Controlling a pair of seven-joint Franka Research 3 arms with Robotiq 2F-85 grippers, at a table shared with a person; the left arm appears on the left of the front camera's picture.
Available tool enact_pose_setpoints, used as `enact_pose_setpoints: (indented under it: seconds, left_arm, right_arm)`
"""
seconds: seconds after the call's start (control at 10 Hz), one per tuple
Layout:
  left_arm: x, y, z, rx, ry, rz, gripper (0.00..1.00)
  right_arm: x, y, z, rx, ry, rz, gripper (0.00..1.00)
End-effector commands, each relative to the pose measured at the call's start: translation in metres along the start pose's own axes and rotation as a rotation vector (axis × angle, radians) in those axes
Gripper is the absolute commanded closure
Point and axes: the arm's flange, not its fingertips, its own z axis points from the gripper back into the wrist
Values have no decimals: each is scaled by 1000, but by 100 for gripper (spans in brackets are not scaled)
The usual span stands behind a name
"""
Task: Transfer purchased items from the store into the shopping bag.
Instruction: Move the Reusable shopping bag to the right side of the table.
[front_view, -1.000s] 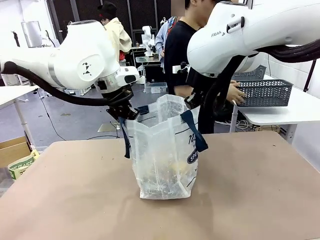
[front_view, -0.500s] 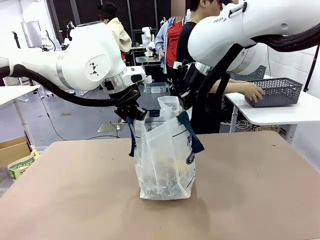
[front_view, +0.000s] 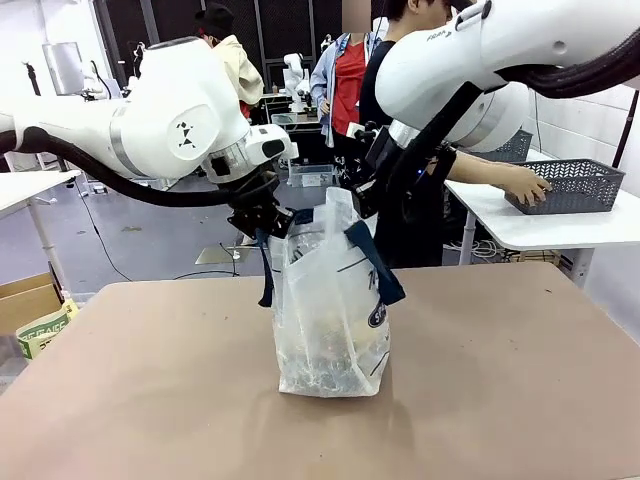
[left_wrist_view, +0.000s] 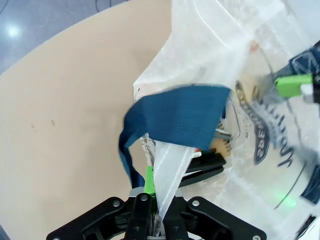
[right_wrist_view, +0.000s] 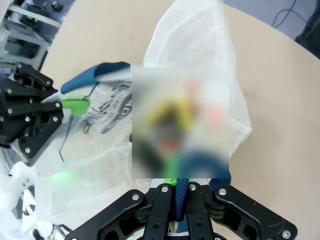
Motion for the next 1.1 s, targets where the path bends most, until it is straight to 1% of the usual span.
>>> enact_pose_setpoints:
  seconds: [0.0, 0.2, 0.4, 0.5, 0.6, 0.8, 1.0]
  left_arm:
    - [-10, -6, 6, -8, -97, 66, 100]
    - [-9, -6, 2, -8, -123, 79, 100]
    - [-7, -12, -9, -49, -102, 46, 100]
    - [-8, -11, -8, -38, -92, 14, 100]
    - [-3, -9, -2, -15, -96, 61, 100]
    - [-3, -13, -5, -18, -94, 47, 100]
    - [8, -13, -1, -30, -138, 51, 100]
  right_arm:
    - [13, 3, 4, 57, -54, -71, 100]
    - [19, 4, 3, 65, -48, -122, 100]
    - [27, 4, 1, 55, -37, -133, 100]
    - [25, 5, 1, 5, -8, -107, 100]
    - [18, 2, 0, 48, -32, -120, 100]
    - [18, 2, -4, 34, -21, -116, 100]
    - [41, 4, -5, 99, -1, -187, 100]
